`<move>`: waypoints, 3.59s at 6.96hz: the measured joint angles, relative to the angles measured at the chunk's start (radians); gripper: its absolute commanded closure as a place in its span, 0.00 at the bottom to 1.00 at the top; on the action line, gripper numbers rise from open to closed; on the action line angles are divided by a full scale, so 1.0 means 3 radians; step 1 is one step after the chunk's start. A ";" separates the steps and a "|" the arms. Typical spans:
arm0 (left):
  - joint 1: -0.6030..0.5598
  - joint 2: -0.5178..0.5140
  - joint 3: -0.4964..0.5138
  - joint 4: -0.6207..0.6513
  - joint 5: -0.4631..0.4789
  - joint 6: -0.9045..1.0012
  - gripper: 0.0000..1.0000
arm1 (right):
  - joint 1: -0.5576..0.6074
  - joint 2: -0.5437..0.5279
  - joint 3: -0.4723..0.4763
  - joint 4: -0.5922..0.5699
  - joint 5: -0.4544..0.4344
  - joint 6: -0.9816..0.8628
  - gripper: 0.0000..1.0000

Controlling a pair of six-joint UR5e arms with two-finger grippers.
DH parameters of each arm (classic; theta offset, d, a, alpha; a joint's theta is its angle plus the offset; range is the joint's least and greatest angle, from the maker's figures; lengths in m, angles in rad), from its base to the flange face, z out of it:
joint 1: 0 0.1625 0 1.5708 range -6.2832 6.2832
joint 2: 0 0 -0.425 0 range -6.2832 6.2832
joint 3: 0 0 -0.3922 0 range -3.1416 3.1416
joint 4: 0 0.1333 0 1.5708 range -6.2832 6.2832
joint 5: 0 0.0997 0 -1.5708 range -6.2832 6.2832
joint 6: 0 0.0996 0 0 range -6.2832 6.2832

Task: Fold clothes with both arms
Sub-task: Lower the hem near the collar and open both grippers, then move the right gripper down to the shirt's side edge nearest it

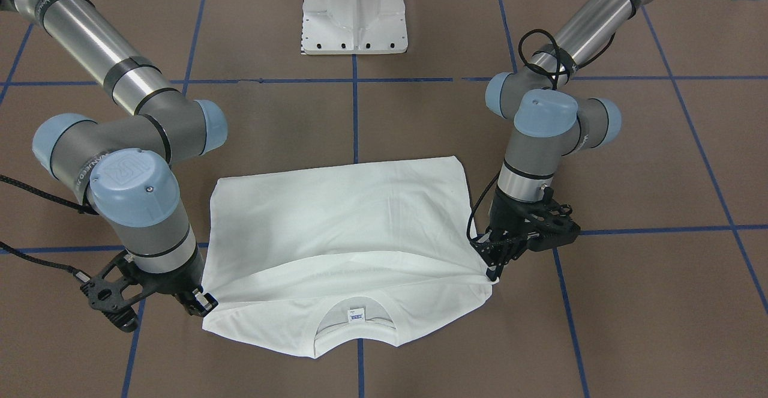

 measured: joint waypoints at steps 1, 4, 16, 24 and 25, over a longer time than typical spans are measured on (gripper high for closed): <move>0.0000 -0.0028 0.0122 -0.0115 0.0002 0.0012 1.00 | -0.0043 0.0002 -0.0075 0.0069 -0.0048 0.0000 1.00; 0.0005 -0.0063 0.0218 -0.0235 -0.0001 0.0017 0.68 | -0.0099 -0.0007 -0.0112 0.0122 -0.0115 0.0000 0.53; -0.0024 -0.0045 0.0209 -0.0454 -0.0007 0.0023 0.63 | -0.0920 -0.1669 0.1882 0.0488 -0.0296 0.1411 0.25; -0.0020 -0.0023 0.0205 -0.0449 -0.0010 0.0033 0.63 | -0.0999 -0.1775 0.1987 0.0679 -0.0335 0.1490 1.00; -0.0019 -0.0032 0.0201 -0.0449 -0.0012 0.0029 0.63 | -0.1052 -0.1981 0.2237 0.0671 -0.0295 0.1499 1.00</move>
